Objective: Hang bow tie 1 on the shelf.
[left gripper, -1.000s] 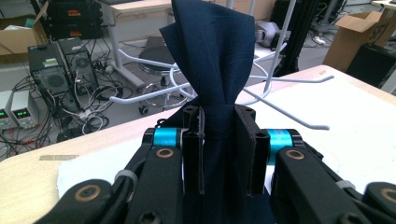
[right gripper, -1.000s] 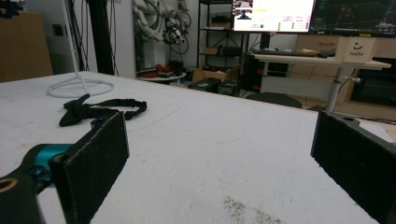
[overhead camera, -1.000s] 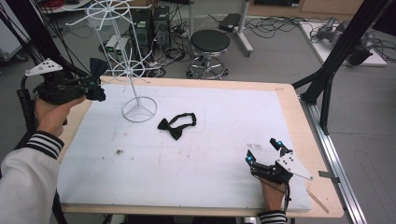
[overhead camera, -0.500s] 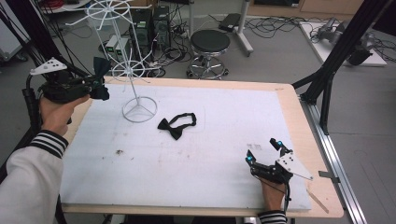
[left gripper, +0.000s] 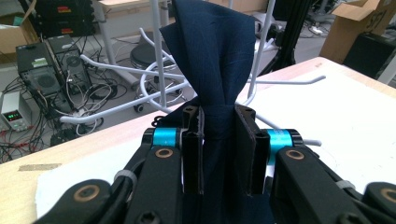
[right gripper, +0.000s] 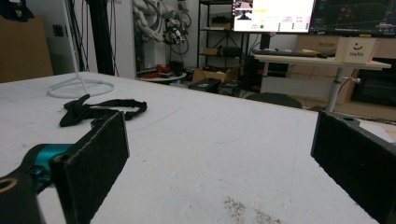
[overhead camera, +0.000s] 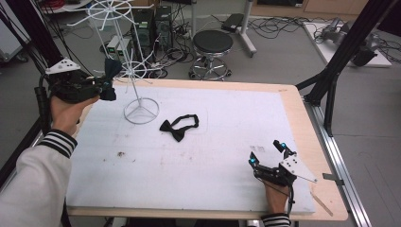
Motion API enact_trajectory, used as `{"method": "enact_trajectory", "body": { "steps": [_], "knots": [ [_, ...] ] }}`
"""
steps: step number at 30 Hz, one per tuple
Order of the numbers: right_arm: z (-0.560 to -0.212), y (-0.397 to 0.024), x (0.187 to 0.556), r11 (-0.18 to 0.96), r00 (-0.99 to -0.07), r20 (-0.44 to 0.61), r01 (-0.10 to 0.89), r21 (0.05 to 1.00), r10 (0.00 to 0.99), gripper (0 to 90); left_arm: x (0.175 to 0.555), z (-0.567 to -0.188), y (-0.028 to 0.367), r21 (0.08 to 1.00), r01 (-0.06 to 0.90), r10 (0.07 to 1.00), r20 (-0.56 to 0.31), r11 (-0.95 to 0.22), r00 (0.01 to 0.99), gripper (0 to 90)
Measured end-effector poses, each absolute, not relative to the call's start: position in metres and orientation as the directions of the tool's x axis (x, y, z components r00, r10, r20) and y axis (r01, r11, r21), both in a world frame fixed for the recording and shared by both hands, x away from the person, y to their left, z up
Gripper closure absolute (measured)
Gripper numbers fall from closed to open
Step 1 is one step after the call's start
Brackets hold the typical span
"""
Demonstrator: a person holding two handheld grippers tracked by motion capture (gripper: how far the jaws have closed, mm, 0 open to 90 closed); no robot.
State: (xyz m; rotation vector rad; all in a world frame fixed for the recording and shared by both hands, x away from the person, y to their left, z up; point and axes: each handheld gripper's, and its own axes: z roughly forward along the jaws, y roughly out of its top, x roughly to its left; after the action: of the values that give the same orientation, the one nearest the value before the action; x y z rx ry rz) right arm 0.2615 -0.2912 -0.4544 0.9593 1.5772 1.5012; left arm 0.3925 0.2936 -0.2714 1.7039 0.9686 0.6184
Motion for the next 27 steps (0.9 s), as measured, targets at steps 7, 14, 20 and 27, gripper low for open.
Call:
{"method": "enact_trajectory", "body": {
  "steps": [7,14,20,27],
  "knots": [
    [-0.454,-0.291,0.262,0.034,-0.444,-0.020,0.024,0.999,0.896,3.5,0.395,-0.272,0.291,0.938,0.312,0.840,-0.045,-0.151,0.541,73.9],
    [-0.454,-0.291,0.262,0.034,-0.444,-0.020,0.024,0.999,0.896,3.5,0.395,-0.272,0.291,0.935,0.323,0.838,-0.054,-0.148,0.543,62.0],
    [-0.454,-0.291,0.262,0.033,-0.445,-0.016,0.030,0.999,0.895,3.5,0.391,-0.269,0.292,0.944,0.298,0.824,-0.054,-0.142,0.563,32.0],
    [-0.454,-0.291,0.262,0.036,-0.442,-0.020,0.028,0.999,0.897,3.5,0.381,-0.266,0.296,0.959,0.253,0.810,-0.047,-0.127,0.585,16.1]
  ]
}}
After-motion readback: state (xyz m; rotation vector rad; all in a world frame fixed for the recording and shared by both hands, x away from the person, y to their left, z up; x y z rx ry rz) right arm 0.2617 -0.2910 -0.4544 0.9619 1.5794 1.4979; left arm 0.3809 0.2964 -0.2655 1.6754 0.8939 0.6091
